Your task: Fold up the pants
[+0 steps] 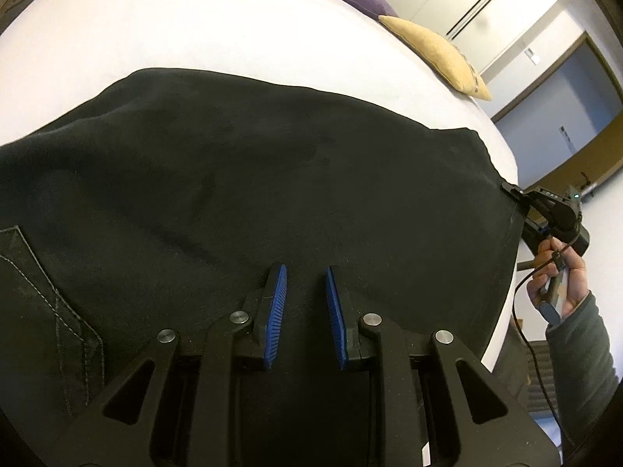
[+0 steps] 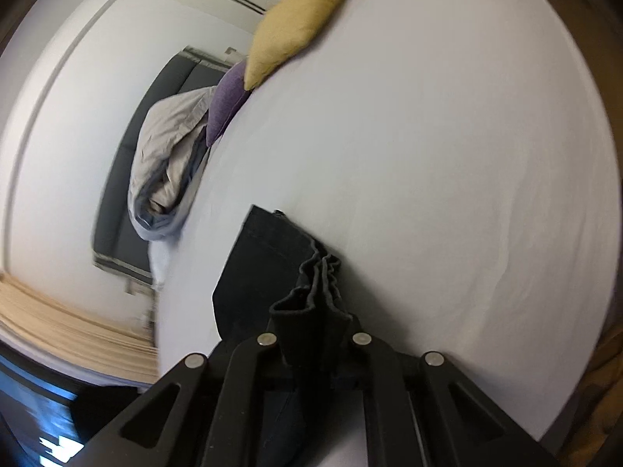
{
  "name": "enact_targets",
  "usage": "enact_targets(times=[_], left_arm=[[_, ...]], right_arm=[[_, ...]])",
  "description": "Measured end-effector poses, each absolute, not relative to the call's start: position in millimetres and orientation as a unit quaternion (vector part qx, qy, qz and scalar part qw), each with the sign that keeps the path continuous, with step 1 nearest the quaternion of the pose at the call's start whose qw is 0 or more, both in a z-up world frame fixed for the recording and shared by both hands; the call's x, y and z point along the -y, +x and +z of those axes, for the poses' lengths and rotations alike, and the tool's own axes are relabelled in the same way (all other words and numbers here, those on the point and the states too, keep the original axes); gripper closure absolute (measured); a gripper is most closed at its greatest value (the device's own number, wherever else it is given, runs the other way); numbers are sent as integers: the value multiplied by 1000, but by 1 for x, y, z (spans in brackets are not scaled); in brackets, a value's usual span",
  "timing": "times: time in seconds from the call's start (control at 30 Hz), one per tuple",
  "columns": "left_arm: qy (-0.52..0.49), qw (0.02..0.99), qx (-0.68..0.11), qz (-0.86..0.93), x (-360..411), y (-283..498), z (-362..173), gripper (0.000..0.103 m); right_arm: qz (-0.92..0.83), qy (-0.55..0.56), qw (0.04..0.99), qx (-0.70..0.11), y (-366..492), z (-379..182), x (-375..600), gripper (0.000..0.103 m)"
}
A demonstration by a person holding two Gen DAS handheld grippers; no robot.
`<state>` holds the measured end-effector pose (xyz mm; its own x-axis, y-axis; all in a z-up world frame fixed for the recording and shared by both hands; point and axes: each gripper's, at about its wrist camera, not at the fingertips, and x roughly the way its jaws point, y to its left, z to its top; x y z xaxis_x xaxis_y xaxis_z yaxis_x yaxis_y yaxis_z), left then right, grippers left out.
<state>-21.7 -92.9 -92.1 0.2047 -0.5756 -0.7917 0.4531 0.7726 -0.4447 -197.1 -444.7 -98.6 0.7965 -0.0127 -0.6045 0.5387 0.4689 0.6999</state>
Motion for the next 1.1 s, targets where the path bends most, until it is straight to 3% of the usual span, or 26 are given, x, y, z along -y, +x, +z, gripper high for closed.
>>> enact_targets(times=[0.13, 0.23, 0.37, 0.47, 0.73, 0.77, 0.8, 0.87, 1.1], left_arm=[[-61, 775, -533, -333, 89, -22, -93, 82], [-78, 773, -534, -334, 82, -20, -95, 82], [-96, 769, -535, -337, 75, -18, -96, 82], [-110, 764, -537, -340, 69, -15, -97, 82], [-159, 755, -546, -325, 47, -10, -87, 81], [-176, 749, -549, -326, 43, -9, -85, 71], [-193, 743, -550, -329, 38, -8, -81, 45], [-235, 735, -540, -335, 29, -6, -72, 18], [-282, 698, -553, -357, 25, 8, -60, 13]], right_arm=[[-161, 330, 878, -308, -163, -41, 383, 94], [-93, 101, 926, -353, -129, -6, 270, 94], [7, -203, 886, -416, -119, -51, 118, 94], [7, -202, 872, -445, -117, -89, 93, 94], [-3, -190, 883, -428, -120, -89, 95, 94], [-6, -190, 887, -422, -123, -86, 95, 94], [-9, -192, 891, -412, -128, -85, 92, 94], [-12, -198, 898, -392, -138, -79, 85, 94], [-22, -200, 917, -345, -166, -59, 56, 94]])
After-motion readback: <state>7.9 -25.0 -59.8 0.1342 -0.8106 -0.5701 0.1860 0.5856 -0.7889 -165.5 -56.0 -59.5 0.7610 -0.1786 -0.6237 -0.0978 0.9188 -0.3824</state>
